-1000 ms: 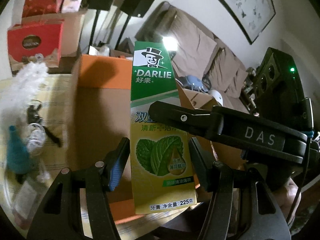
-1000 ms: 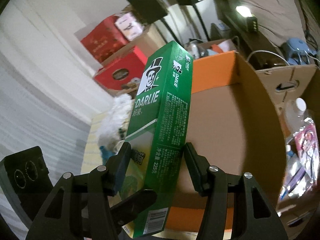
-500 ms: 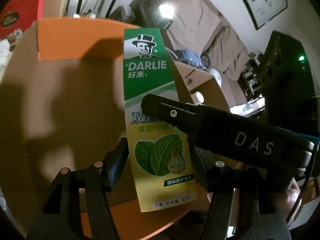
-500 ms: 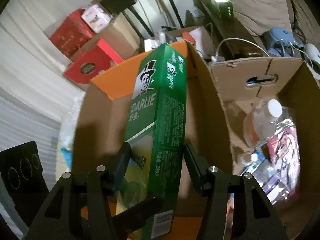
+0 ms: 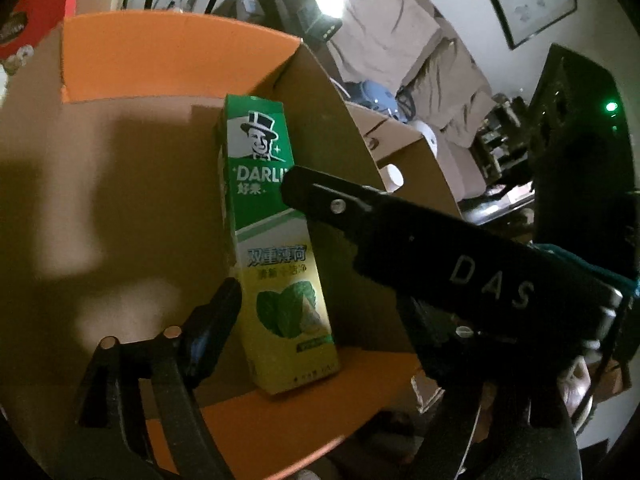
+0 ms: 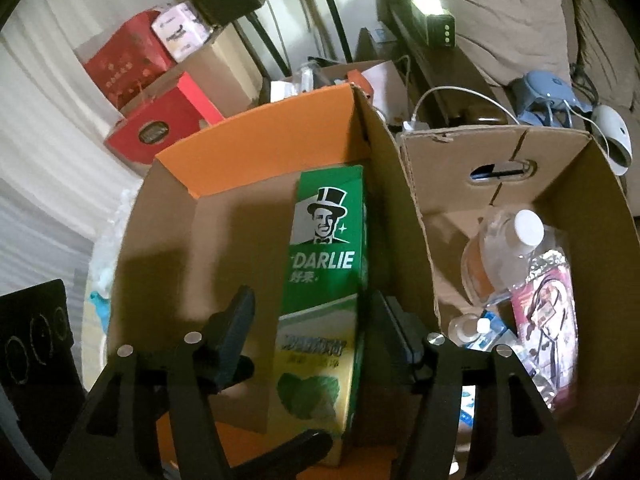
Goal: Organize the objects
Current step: 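Carry the toothpaste box into the orange box and open the right gripper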
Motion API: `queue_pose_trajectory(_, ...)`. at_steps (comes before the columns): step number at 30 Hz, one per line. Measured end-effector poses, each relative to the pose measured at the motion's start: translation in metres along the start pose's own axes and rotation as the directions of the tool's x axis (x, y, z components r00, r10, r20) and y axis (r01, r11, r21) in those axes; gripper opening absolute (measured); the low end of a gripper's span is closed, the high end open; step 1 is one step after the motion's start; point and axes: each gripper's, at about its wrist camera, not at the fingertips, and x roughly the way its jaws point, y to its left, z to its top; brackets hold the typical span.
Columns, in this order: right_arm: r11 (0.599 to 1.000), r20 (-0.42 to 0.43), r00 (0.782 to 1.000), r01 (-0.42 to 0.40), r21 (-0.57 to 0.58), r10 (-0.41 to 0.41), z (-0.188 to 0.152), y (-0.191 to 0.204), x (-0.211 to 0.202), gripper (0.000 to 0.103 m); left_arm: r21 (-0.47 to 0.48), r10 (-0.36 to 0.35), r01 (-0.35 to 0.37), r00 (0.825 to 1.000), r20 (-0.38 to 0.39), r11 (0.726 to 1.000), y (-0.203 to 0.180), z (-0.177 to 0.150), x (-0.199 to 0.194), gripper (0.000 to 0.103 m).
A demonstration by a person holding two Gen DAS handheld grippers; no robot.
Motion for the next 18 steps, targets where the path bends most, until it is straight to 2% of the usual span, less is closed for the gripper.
queue_pose_trajectory(4, 1.000, 0.038, 0.999, -0.020, 0.011, 0.020, -0.001, 0.003, -0.014, 0.069, 0.025, 0.014, -0.014, 0.999, 0.035, 1.000, 0.004, -0.006, -0.027, 0.088)
queue_pose_trajectory(6, 0.999, 0.058, 0.998, -0.030, 0.016, 0.030, -0.001, 0.006, -0.021, 0.073, 0.045, 0.028, -0.031, 0.998, 0.055, 0.999, 0.004, -0.009, -0.042, 0.088)
queue_pose_trajectory(9, 0.999, 0.081, 0.996, -0.036, 0.006, 0.036, -0.004, 0.014, -0.029, 0.077, 0.068, 0.069, -0.076, 0.993, 0.101, 0.995, 0.005, -0.014, -0.064, 0.095)
queue_pose_trajectory(15, 0.999, 0.113, 0.993, -0.018, -0.045, 0.023, -0.014, 0.040, -0.040, 0.083, 0.082, 0.142, -0.160, 0.971, 0.194, 0.984, 0.014, -0.019, -0.110, 0.102)
queue_pose_trajectory(18, 0.996, 0.129, 0.992, -0.003, -0.084, 0.013, -0.023, 0.058, -0.044, 0.085, 0.089, 0.187, -0.213, 0.954, 0.236, 0.973, 0.022, -0.025, -0.129, 0.103)
